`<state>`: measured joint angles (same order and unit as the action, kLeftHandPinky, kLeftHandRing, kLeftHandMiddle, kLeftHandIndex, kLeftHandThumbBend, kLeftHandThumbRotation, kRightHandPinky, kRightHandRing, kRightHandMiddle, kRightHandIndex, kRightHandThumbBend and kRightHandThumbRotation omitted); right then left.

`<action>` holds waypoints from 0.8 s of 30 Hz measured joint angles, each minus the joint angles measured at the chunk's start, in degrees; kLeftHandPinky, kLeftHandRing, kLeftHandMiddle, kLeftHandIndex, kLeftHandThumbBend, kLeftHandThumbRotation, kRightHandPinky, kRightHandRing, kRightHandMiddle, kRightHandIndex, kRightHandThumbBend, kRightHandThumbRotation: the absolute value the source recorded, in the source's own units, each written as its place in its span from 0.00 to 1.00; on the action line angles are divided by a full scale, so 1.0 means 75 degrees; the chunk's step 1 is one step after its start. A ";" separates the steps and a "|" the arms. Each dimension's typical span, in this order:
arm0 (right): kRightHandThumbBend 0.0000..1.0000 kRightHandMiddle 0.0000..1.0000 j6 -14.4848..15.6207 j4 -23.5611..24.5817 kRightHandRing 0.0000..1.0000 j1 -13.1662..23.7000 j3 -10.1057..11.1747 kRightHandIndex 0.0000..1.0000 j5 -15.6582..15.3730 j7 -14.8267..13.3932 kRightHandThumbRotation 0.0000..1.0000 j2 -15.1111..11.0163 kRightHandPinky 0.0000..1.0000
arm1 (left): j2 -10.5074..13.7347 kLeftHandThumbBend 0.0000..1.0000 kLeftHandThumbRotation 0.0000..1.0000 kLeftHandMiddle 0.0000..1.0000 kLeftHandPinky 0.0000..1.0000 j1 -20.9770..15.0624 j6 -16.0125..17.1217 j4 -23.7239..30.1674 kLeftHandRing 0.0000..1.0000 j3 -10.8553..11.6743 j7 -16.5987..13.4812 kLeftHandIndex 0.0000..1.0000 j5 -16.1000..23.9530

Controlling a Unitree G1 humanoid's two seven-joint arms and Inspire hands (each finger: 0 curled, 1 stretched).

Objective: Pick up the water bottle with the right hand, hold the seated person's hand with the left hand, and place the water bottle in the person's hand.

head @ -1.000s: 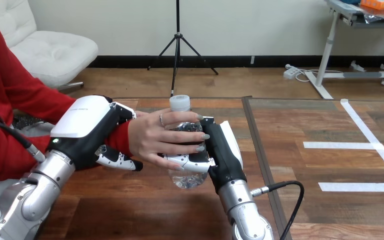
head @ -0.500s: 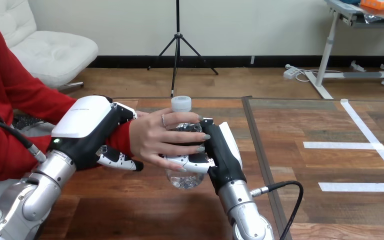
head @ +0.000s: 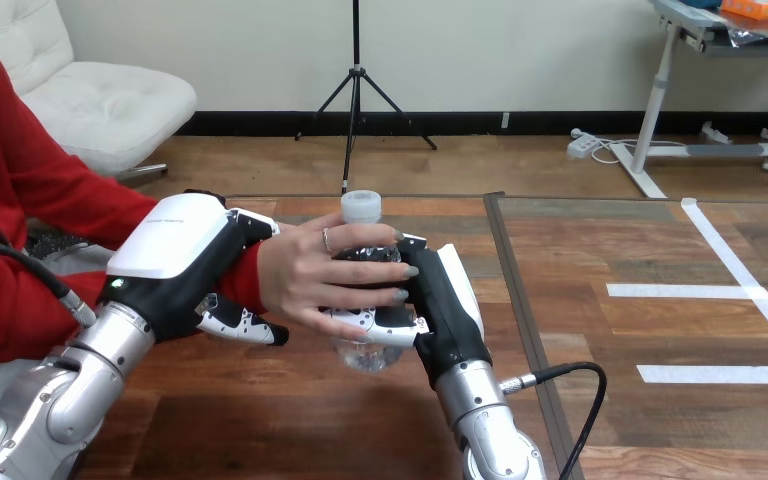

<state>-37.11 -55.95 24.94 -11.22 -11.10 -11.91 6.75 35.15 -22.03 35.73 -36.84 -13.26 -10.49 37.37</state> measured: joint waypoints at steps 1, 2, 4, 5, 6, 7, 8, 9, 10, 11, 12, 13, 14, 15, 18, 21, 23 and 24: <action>0.86 0.62 0.0025 0.0014 0.57 0.0000 0.0000 0.66 -0.0013 -0.0024 0.15 0.0000 0.51 | 0.0000 0.88 0.09 0.51 0.45 0.0000 0.0000 -0.0001 0.47 -0.0003 -0.0012 0.53 0.0017; 0.86 0.63 0.0055 0.0033 0.58 0.0000 -0.0001 0.67 -0.0020 -0.0047 0.16 0.0000 0.52 | 0.0000 0.88 0.09 0.51 0.45 0.0000 -0.0001 -0.0002 0.48 -0.0005 -0.0022 0.53 0.0043; 0.87 0.65 0.0101 0.0080 0.60 0.0000 0.0000 0.69 -0.0036 -0.0099 0.19 0.0000 0.55 | 0.0000 0.88 0.10 0.53 0.47 0.0000 -0.0003 -0.0004 0.49 -0.0010 -0.0025 0.55 0.0078; 0.88 0.66 0.0124 0.0106 0.62 0.0000 0.0001 0.70 -0.0043 -0.0123 0.21 0.0000 0.56 | 0.0000 0.88 0.10 0.53 0.47 0.0000 -0.0005 -0.0004 0.50 -0.0010 -0.0025 0.55 0.0091; 0.88 0.67 0.0145 0.0136 0.63 0.0000 0.0002 0.72 -0.0046 -0.0147 0.23 0.0000 0.57 | -0.0002 0.88 0.12 0.54 0.48 0.0000 -0.0010 -0.0005 0.50 -0.0011 -0.0025 0.56 0.0103; 0.89 0.69 0.0162 0.0157 0.66 0.0000 0.0004 0.74 -0.0051 -0.0169 0.26 0.0000 0.60 | -0.0002 0.87 0.13 0.55 0.50 0.0000 -0.0019 -0.0005 0.52 -0.0011 -0.0024 0.57 0.0111; 0.89 0.69 0.0185 0.0185 0.66 0.0000 0.0004 0.74 -0.0054 -0.0194 0.26 0.0000 0.60 | -0.0002 0.87 0.13 0.55 0.50 0.0000 -0.0032 -0.0005 0.52 -0.0011 -0.0023 0.57 0.0125; 0.90 0.71 0.0209 0.0214 0.69 -0.0001 0.0005 0.77 -0.0057 -0.0218 0.29 0.0000 0.63 | -0.0002 0.87 0.15 0.57 0.51 0.0000 -0.0048 -0.0005 0.53 -0.0012 -0.0021 0.59 0.0136; 0.90 0.72 0.0242 0.0247 0.70 -0.0001 0.0004 0.78 -0.0062 -0.0247 0.30 0.0000 0.65 | -0.0002 0.87 0.15 0.57 0.52 0.0000 -0.0065 -0.0005 0.54 -0.0013 -0.0019 0.59 0.0150; 0.90 0.73 0.0275 0.0278 0.71 -0.0001 0.0004 0.78 -0.0064 -0.0263 0.31 0.0000 0.66 | -0.0002 0.87 0.16 0.58 0.52 0.0000 -0.0080 -0.0005 0.54 -0.0014 -0.0019 0.60 0.0166; 0.91 0.74 0.0309 0.0308 0.73 0.0000 0.0005 0.80 -0.0067 -0.0276 0.32 0.0000 0.68 | -0.0002 0.88 0.16 0.58 0.53 0.0000 -0.0094 -0.0005 0.55 -0.0016 -0.0019 0.61 0.0176; 0.91 0.75 0.0343 0.0343 0.74 -0.0001 0.0008 0.81 -0.0064 -0.0281 0.33 0.0000 0.69 | -0.0002 0.88 0.16 0.59 0.53 0.0000 -0.0100 -0.0005 0.55 -0.0017 -0.0019 0.61 0.0181; 0.91 0.76 0.0367 0.0363 0.75 -0.0001 0.0009 0.82 -0.0061 -0.0281 0.34 0.0000 0.71 | -0.0002 0.88 0.17 0.60 0.54 0.0001 -0.0101 -0.0005 0.56 -0.0018 -0.0019 0.62 0.0183; 0.92 0.77 0.0397 0.0389 0.77 -0.0002 0.0012 0.83 -0.0057 -0.0281 0.36 0.0000 0.73 | -0.0002 0.88 0.17 0.61 0.55 0.0001 -0.0101 -0.0005 0.57 -0.0018 -0.0019 0.63 0.0185; 0.93 0.81 0.0461 0.0447 0.82 -0.0002 0.0016 0.87 -0.0048 -0.0274 0.40 -0.0001 0.79 | -0.0002 0.89 0.18 0.64 0.57 0.0000 -0.0099 -0.0005 0.60 -0.0019 -0.0020 0.66 0.0196; 0.95 0.83 0.0492 0.0476 0.84 -0.0002 0.0018 0.89 -0.0050 -0.0272 0.43 -0.0001 0.82 | -0.0002 0.89 0.19 0.66 0.59 0.0001 -0.0095 -0.0006 0.61 -0.0019 -0.0028 0.69 0.0204; 0.96 0.85 0.0529 0.0494 0.86 -0.0002 0.0017 0.91 -0.0050 -0.0264 0.45 -0.0002 0.84 | -0.0001 0.90 0.20 0.67 0.59 0.0001 -0.0088 -0.0006 0.62 -0.0019 -0.0051 0.70 0.0216; 0.96 0.86 0.0547 0.0499 0.87 -0.0002 0.0017 0.92 -0.0049 -0.0257 0.46 -0.0002 0.85 | -0.0001 0.90 0.20 0.68 0.60 0.0001 -0.0084 -0.0006 0.63 -0.0019 -0.0064 0.71 0.0221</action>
<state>-33.00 -52.20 24.93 -11.09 -11.47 -13.84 6.73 35.14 -22.02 35.10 -36.88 -13.40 -10.97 39.02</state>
